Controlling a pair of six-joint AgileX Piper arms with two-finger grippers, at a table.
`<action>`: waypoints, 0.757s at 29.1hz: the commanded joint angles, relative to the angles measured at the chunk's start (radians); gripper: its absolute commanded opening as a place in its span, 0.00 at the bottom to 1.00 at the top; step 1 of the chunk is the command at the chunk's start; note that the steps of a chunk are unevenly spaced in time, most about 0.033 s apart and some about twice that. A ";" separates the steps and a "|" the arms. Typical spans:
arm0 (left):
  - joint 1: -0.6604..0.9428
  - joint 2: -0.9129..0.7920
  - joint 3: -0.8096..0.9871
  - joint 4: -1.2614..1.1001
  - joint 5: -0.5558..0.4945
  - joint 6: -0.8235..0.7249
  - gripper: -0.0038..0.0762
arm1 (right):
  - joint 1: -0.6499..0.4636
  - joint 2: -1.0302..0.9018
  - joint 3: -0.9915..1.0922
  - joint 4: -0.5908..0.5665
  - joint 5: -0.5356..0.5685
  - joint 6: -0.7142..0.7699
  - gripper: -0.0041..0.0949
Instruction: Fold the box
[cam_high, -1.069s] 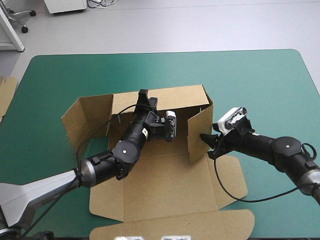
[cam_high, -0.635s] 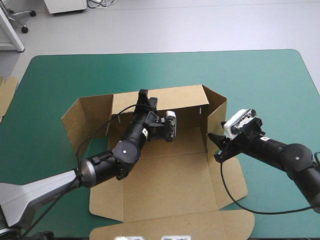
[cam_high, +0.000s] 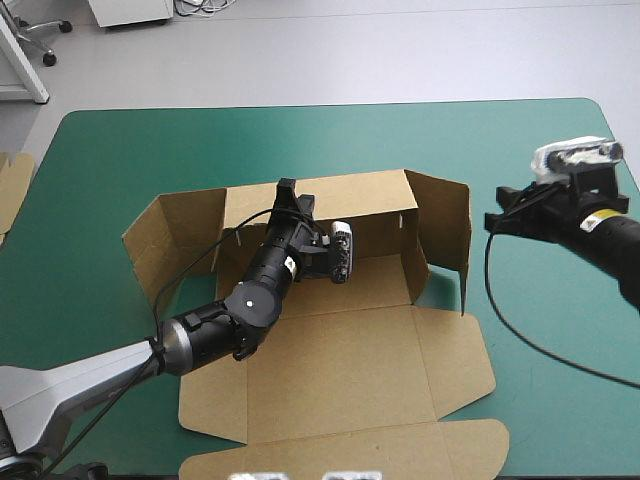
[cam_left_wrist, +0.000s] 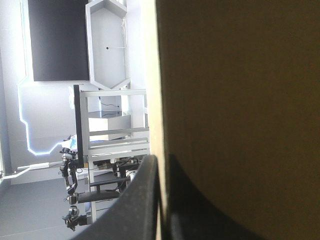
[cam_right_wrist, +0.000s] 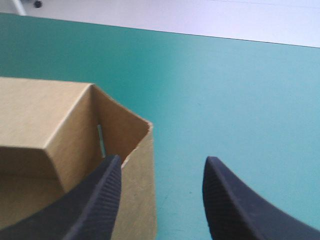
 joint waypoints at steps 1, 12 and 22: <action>-0.005 -0.031 -0.023 0.035 0.035 -0.009 0.03 | -0.128 0.098 -0.201 -0.020 0.131 0.051 0.41; -0.005 -0.031 -0.017 0.035 0.053 -0.009 0.03 | -0.207 0.465 -0.422 0.130 0.273 -0.033 0.36; -0.005 -0.031 0.002 0.035 0.061 -0.009 0.03 | -0.149 0.659 -0.494 0.337 0.286 -0.142 0.36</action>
